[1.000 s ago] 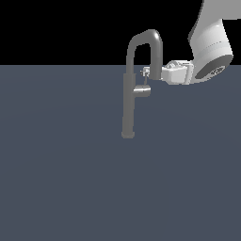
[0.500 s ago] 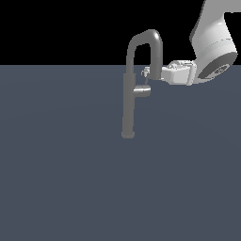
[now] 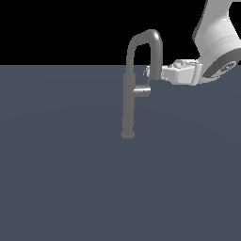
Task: Turn on the faucet by rotating a designated handle.
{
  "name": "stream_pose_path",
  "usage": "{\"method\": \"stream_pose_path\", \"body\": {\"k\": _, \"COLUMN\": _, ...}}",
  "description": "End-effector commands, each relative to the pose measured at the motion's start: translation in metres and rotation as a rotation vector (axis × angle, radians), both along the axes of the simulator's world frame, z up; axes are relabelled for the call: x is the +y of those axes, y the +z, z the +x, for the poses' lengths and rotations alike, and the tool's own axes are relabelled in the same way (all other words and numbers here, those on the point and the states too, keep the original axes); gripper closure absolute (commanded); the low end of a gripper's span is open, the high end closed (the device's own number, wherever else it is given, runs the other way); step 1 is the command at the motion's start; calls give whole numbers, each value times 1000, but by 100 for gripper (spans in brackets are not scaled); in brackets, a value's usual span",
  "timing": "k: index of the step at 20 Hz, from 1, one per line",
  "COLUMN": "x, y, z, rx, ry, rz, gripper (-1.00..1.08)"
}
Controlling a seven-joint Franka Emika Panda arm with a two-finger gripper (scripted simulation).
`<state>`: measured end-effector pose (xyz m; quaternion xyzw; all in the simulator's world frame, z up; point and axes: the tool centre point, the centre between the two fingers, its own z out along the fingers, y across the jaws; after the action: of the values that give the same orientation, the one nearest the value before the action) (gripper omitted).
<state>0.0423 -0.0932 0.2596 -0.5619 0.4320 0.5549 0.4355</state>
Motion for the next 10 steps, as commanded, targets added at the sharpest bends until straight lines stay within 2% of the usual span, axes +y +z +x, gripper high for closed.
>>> {"method": "stream_pose_path", "body": {"k": 1, "x": -1, "y": -2, "z": -3, "rx": 1, "ry": 0, "rz": 0, "gripper": 108}}
{"method": "stream_pose_path", "body": {"k": 10, "x": -7, "y": -15, "z": -26, "rx": 6, "ry": 4, "rz": 2, "gripper": 108}}
